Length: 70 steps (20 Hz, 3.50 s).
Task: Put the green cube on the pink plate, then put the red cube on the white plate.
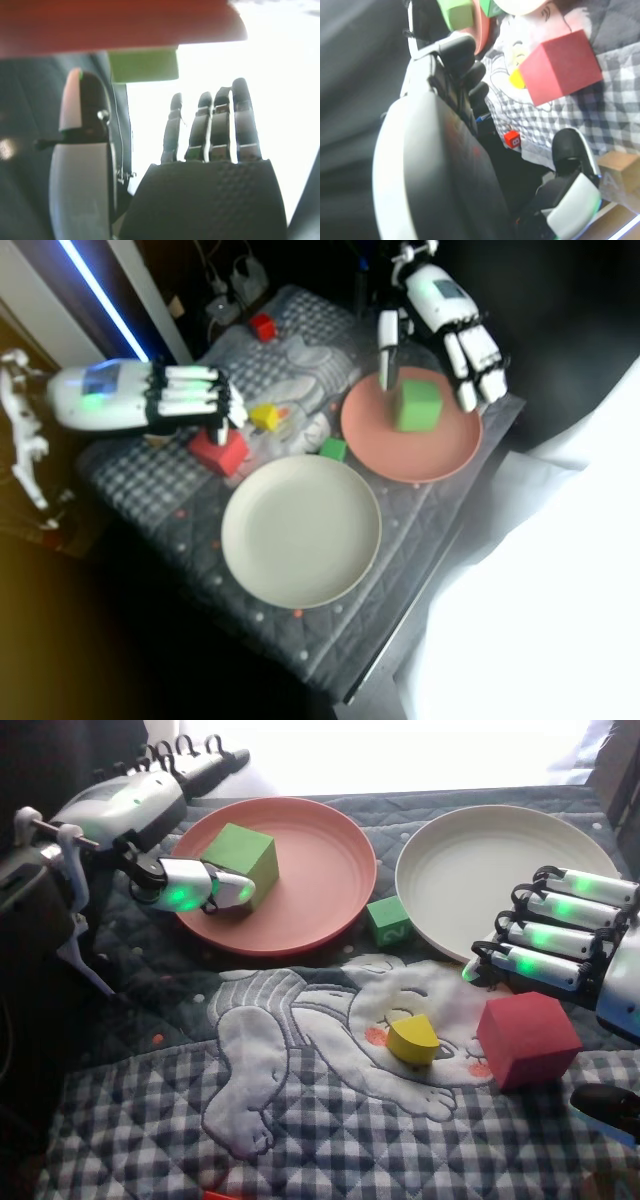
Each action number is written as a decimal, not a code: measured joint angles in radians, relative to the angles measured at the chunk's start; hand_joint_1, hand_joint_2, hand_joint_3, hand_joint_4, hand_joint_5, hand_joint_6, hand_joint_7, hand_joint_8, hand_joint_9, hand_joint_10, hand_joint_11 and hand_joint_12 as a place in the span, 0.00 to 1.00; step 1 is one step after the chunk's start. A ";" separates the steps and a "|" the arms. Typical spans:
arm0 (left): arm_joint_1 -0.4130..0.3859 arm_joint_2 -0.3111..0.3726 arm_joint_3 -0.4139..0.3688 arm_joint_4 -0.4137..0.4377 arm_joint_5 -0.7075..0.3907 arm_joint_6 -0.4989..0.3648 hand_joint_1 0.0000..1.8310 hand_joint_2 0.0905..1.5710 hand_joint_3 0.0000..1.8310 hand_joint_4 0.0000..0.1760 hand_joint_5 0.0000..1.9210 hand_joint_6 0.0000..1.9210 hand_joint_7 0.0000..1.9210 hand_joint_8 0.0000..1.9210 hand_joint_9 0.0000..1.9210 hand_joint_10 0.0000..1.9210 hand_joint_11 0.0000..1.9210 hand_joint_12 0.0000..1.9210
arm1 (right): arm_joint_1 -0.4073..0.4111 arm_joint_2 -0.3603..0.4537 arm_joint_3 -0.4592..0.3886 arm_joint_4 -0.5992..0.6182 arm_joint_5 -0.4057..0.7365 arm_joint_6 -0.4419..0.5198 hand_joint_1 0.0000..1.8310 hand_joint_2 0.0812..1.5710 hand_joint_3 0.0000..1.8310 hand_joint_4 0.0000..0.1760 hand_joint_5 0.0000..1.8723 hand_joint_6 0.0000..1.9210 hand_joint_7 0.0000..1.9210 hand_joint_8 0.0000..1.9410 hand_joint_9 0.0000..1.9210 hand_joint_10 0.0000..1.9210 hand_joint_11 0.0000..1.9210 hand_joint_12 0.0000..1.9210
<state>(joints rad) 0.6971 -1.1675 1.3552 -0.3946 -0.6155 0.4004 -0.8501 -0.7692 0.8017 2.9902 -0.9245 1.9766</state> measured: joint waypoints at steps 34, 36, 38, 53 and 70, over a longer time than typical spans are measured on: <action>0.292 0.231 -0.443 0.183 -0.557 0.000 0.29 0.67 0.00 0.66 0.00 0.00 0.00 0.00 0.04 0.00 0.00 0.50 | 0.062 -0.149 0.126 0.002 0.142 0.004 0.65 0.73 0.01 0.00 0.43 0.59 0.47 0.59 0.35 0.70 0.28 0.90; 0.295 0.230 -0.443 0.182 -0.559 0.000 0.29 0.68 0.00 0.70 0.01 0.00 0.01 0.00 0.03 0.00 0.00 0.45 | 0.069 -0.150 0.126 0.002 0.145 0.003 0.73 0.73 0.00 0.00 0.46 0.54 0.48 0.62 0.38 0.78 0.34 0.95; 0.302 0.230 -0.443 0.174 -0.564 0.000 0.28 0.70 0.00 0.70 0.01 0.00 0.00 0.00 0.02 0.00 0.00 0.39 | 0.082 -0.150 0.125 0.001 0.157 0.003 0.74 0.75 0.00 0.00 0.43 0.56 0.46 0.66 0.36 0.83 0.32 1.00; 0.312 0.230 -0.454 0.160 -0.610 0.001 0.30 0.69 0.00 0.62 0.07 0.01 0.11 0.01 0.10 0.02 0.00 0.61 | 0.214 -0.121 0.184 -0.002 0.061 0.002 0.74 0.75 0.00 0.00 0.43 0.65 0.46 0.64 0.36 0.77 0.23 0.98; 0.319 0.231 -0.458 0.182 -0.668 0.000 0.31 0.69 0.00 0.57 0.07 0.00 0.09 0.00 0.11 0.01 0.00 0.63 | 0.331 -0.298 0.458 0.001 0.327 0.002 0.66 0.73 0.00 0.00 0.49 0.55 0.45 0.66 0.36 0.70 0.25 0.93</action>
<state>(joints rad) 1.0157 -0.9363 0.8970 -0.2123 -1.2839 0.4007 -0.5190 -1.0676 1.2598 2.9910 -0.5972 1.9789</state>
